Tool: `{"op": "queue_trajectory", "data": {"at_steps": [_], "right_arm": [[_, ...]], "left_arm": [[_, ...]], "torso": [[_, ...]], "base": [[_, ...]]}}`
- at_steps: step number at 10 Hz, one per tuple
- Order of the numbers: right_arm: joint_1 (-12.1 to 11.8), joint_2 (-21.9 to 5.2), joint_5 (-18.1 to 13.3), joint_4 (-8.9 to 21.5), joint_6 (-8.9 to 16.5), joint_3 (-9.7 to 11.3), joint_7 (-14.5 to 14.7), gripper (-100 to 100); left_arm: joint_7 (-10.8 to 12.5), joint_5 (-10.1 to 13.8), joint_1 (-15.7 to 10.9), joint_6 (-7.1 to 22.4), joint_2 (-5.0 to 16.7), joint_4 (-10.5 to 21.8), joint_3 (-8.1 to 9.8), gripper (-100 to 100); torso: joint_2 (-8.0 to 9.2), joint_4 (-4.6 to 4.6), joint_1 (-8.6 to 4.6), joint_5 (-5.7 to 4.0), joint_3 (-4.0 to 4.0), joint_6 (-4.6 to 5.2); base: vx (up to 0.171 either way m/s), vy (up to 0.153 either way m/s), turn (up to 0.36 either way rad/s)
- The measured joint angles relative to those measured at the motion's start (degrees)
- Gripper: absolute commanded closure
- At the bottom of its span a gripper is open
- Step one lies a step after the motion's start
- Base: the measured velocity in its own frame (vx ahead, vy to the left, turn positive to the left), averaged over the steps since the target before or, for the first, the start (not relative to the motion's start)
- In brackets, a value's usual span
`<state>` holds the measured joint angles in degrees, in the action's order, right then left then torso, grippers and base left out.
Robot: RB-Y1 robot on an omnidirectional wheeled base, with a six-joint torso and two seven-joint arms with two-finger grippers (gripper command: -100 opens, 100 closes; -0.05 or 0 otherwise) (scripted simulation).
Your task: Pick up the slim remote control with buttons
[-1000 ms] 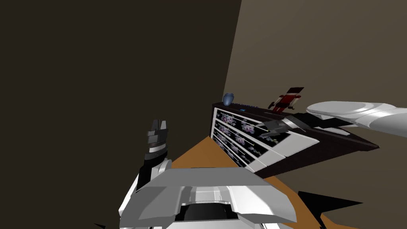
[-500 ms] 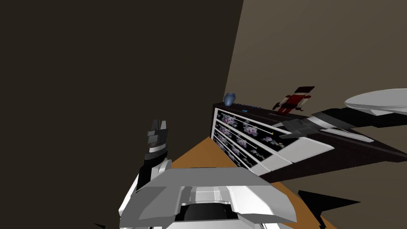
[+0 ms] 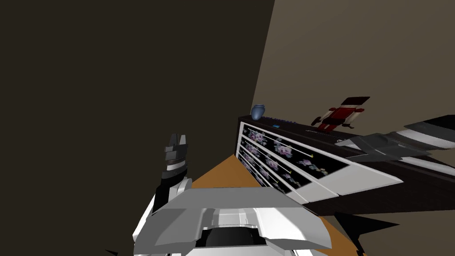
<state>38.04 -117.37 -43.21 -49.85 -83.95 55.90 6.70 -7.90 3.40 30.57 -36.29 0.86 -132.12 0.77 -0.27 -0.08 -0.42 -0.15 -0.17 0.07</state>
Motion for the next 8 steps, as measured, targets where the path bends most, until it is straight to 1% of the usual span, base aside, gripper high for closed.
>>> {"op": "queue_trajectory", "data": {"at_steps": [1, 2, 3, 4, 5, 6, 7, 8], "right_arm": [[0.03, -1.44, 0.71, -0.98, 0.59, 1.19, -0.32, -100], [-0.01, -2.16, 0.93, -1.23, 0.89, 1.55, -0.38, -100], [0.45, -2.46, 0.16, 1.59, 0.11, 2.60, -0.04, -100], [0.86, -4.30, 0.75, 0.74, 0.28, 4.73, -0.38, -100], [1.88, -7.61, 2.27, -1.45, 1.43, 9.02, -1.23, -100], [2.27, -8.42, 1.66, -1.05, 0.80, 9.85, -1.52, -100], [2.11, -7.64, 0.53, 0.84, -0.53, 8.94, -1.41, -100], [2.07, -7.57, 0.16, 1.46, -0.96, 8.59, -1.58, -100]], "left_arm": [[0.00, 0.00, 0.00, 0.00, 0.00, 0.00, 0.00, 0], [0.00, 0.00, -0.01, 0.00, -0.01, 0.00, -0.01, 0], [0.00, 0.00, 0.00, 0.00, 0.00, 0.00, 0.00, 0], [0.00, 0.00, 0.00, 0.00, 0.00, 0.00, 0.00, 0], [0.00, 0.00, 0.00, 0.00, 0.00, 0.00, 0.00, 0], [0.00, 0.00, 0.00, 0.00, 0.00, 0.00, 0.00, 0], [0.00, 0.00, 0.00, 0.00, 0.00, 0.00, 0.00, 0], [0.00, 0.00, -0.01, 0.00, -0.01, 0.00, -0.01, 0]], "torso": [[0.13, 0.03, 0.16, 0.03, 0.08, 0.01], [0.27, 0.07, 0.30, 0.07, 0.16, 0.01], [0.14, 0.05, 0.12, 0.05, 0.10, 0.01], [0.09, 0.03, 0.06, 0.02, 0.06, 0.01], [0.07, 0.03, 0.00, 0.01, 0.05, 0.02], [0.02, 0.01, 0.00, -0.01, 0.01, 0.00], [0.08, 0.01, 0.10, 0.00, 0.04, -0.01], [0.23, 0.05, 0.24, 0.04, 0.13, 0.00]], "base": [[0.011, 0.002, -0.006], [0.078, -0.058, 0.063], [0.094, -0.081, 0.037], [0.096, -0.094, 0.052], [0.105, -0.085, 0.018], [0.063, -0.045, -0.001], [0.017, -0.011, 0.003], [0.083, -0.074, 0.038]]}}
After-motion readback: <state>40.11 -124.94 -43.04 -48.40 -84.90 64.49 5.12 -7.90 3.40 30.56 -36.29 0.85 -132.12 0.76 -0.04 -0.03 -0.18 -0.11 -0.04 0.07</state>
